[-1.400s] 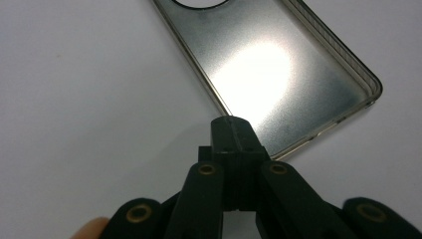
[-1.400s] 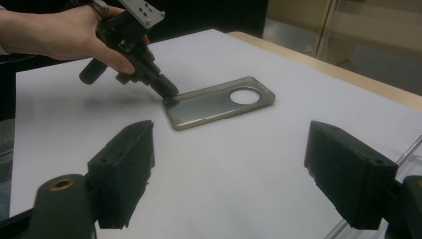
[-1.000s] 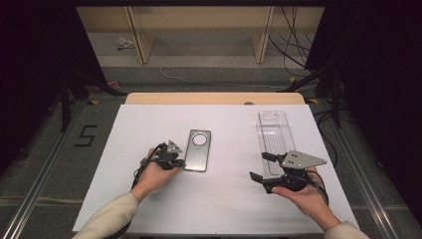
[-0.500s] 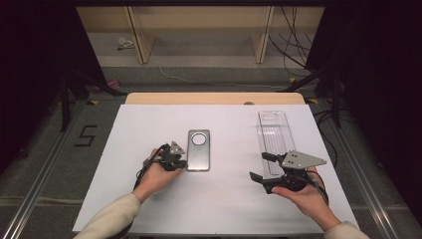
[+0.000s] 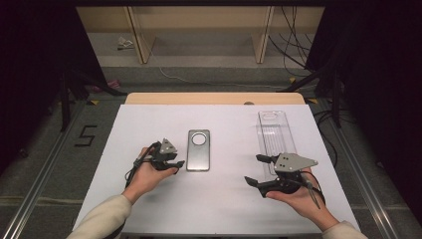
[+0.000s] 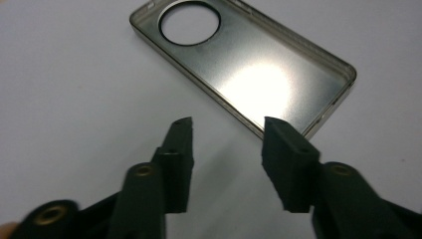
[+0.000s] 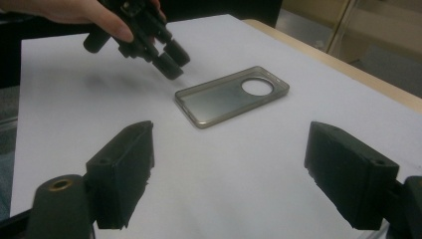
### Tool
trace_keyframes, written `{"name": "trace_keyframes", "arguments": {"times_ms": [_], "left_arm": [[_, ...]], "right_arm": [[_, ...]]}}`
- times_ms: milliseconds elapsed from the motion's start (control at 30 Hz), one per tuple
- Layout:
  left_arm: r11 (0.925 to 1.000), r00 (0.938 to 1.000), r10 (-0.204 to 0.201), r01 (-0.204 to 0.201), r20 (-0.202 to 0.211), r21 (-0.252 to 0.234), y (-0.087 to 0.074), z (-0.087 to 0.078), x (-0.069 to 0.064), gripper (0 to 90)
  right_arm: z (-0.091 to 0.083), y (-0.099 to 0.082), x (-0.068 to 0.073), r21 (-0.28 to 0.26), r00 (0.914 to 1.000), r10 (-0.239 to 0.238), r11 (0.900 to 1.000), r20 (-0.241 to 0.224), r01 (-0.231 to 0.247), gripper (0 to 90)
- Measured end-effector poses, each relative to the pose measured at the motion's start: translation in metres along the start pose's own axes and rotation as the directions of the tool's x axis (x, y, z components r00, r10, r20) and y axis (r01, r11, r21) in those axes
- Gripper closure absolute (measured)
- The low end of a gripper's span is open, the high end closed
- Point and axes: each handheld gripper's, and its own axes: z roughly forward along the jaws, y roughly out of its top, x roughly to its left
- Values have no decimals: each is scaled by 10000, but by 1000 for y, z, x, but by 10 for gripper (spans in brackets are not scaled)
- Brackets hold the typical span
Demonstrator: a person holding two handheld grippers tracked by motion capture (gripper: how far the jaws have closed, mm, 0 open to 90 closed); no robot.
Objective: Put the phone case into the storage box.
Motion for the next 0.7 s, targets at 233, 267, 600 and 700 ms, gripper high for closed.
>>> {"name": "trace_keyframes", "arguments": {"times_ms": [233, 267, 600, 700], "left_arm": [[9961, 9992, 290, -265, 290, -837, -2, -27, -12, 100], [9953, 9989, 263, -226, 377, -944, -3, -31, -14, 56], [9860, 9979, 353, -259, 543, -1650, -19, -61, -19, 0], [9847, 9978, 350, -246, 572, -1725, -22, -65, -21, 0]], "right_arm": [[8, 8, 3, 272, 9994, -307, 9991, -166, 312, 204], [10, 9, 3, 247, 9991, -389, 9989, -154, 392, 205], [25, 21, 0, 287, 9988, -433, 9986, -228, 439, 205], [31, 25, -2, 371, 9986, -468, 9982, -257, 478, 206]]}}
